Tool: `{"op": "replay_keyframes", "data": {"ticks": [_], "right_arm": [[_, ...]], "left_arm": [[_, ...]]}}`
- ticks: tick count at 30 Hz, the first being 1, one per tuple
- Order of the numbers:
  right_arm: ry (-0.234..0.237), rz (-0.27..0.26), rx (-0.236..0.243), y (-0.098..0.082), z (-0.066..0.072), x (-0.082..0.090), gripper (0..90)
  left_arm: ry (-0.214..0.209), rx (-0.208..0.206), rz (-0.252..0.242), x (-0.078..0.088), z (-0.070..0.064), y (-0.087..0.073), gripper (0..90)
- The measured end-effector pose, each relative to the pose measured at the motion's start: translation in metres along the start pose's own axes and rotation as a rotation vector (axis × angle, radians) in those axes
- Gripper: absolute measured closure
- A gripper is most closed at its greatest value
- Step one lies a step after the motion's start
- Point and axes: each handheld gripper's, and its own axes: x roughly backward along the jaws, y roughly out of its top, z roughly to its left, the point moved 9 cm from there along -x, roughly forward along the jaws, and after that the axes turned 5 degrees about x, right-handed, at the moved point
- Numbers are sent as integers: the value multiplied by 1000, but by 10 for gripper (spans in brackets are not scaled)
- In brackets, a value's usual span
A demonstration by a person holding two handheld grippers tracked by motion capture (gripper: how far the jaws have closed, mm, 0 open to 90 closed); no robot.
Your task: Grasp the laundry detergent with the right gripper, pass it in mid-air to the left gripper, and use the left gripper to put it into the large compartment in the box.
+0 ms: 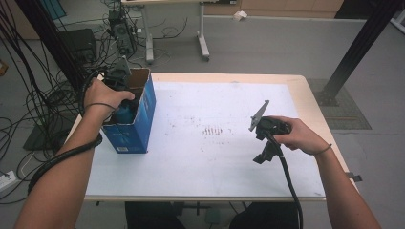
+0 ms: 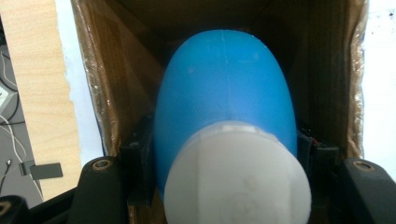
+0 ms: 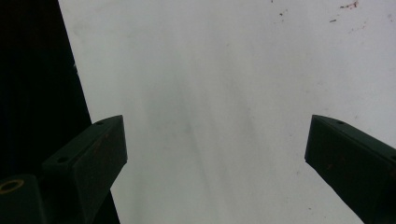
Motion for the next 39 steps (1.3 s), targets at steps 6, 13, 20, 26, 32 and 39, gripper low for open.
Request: {"op": "replay_keyframes", "data": {"ticks": [6, 13, 20, 26, 32, 39], "right_arm": [[0, -1, 2, 0, -1, -1, 51], [2, -3, -1, 0, -1, -1, 51], [1, -2, -6, -1, -1, 0, 50], [0, -3, -4, 0, -1, 0, 51], [0, -3, -2, 0, -1, -1, 50], [2, 11, -1, 0, 1, 0, 50]], "left_arm": [[3, 0, -4, -1, -1, 1, 377], [7, -1, -6, -1, -1, 1, 377], [2, 1, -7, -2, 0, 1, 377], [1, 3, -10, -2, 0, 1, 377], [-3, 5, -10, -2, 0, 1, 376], [2, 5, -10, -2, -1, 1, 377]]}}
